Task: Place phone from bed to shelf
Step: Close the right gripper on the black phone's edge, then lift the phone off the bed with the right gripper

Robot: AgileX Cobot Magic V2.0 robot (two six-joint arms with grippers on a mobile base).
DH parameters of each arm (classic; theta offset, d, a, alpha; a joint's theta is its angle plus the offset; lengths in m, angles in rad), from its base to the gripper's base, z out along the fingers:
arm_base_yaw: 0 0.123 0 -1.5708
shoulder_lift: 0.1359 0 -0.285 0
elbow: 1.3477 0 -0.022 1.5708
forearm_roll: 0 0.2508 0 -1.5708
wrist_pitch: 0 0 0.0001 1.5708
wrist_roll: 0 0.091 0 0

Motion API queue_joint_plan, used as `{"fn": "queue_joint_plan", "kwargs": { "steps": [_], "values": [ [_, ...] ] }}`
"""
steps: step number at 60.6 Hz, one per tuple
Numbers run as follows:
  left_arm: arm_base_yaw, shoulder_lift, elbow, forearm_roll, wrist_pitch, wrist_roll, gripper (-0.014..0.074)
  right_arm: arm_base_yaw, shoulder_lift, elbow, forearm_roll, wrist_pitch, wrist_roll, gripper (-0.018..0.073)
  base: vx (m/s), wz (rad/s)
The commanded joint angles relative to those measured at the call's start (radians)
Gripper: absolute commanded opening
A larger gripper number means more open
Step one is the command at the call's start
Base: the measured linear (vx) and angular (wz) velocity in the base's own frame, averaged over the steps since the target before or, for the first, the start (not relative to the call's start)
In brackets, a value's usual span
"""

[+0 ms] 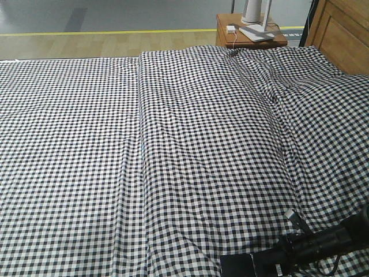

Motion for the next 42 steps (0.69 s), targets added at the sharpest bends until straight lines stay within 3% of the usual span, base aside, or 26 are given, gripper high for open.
{"fn": "queue_joint_plan", "kwargs": {
  "steps": [1, 4, 14, 42],
  "values": [
    [0.001, -0.013, -0.022, -0.009, -0.072, -0.006, 0.0001, 0.007, -0.05, 0.0, -0.007, 0.134, -0.012, 0.0056, 0.0, 0.0],
    [0.001, -0.013, -0.022, -0.009, -0.072, -0.006, 0.0001, 0.007, -0.05, 0.0, -0.011, 0.147, -0.012, -0.0018, 0.0, 0.0],
    [0.001, -0.013, -0.022, -0.009, -0.072, -0.006, 0.0001, 0.007, -0.05, 0.0, -0.01, 0.22, -0.032, -0.0011, 0.0, 0.0],
    [0.001, -0.013, -0.022, -0.009, -0.072, -0.006, 0.0001, 0.007, -0.171, 0.006, -0.085, 0.22, 0.019, -0.0006, 0.0, 0.0]
  ]
}}
